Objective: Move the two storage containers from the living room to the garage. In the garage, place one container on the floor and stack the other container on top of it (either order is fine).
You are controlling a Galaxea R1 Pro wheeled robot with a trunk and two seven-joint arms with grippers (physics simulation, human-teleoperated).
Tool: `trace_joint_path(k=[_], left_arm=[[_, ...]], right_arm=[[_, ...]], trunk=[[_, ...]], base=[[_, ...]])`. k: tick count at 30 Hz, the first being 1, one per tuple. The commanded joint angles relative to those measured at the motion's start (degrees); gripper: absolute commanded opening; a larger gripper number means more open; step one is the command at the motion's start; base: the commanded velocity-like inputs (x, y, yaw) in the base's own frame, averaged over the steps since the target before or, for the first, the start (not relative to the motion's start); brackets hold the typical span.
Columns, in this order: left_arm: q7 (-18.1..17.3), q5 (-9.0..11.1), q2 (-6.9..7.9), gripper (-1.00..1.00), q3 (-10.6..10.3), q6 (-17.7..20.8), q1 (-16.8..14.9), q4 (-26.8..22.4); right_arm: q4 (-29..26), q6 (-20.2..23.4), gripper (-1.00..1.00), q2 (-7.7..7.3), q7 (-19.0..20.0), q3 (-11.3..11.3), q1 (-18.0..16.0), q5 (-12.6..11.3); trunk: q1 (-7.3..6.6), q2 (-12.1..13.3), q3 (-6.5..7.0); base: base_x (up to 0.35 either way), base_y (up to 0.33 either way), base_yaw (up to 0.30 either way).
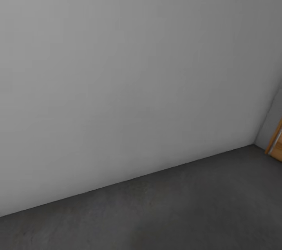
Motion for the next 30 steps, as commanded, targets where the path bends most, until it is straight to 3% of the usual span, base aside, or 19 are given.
trace_joint_path(k=[1,8,16,30], left_arm=[[0.1,0.0,0.03,1.00,0.2,-0.7,0.0,0.5],[0.1,0.0,0.19,1.00,0.5,-5.3,0.0,2.4],[0.1,0.0,0.26,1.00,0.6,-5.7,0.0,2.7],[0.2,-0.2,0.36,1.00,0.6,-7.0,0.0,3.9]], right_arm=[[-0.1,0.3,1.00,-0.02,0.0,0.0,0.0,0.0],[0.3,0.2,1.00,-0.04,-0.1,0.2,0.0,-0.2],[1.4,-2.0,1.00,-0.04,-0.2,0.4,0.0,-0.1],[2.4,-2.2,1.00,-0.04,-0.2,0.5,0.0,0.0]], trunk=[[0.00,0.0,-0.05],[0.00,0.0,-0.05],[0.00,0.0,-0.05],[0.00,0.0,-0.05]], base=[[0.000,0.000,0.248],[0.000,0.000,0.254],[0.000,0.000,0.256],[0.000,0.000,0.255]])
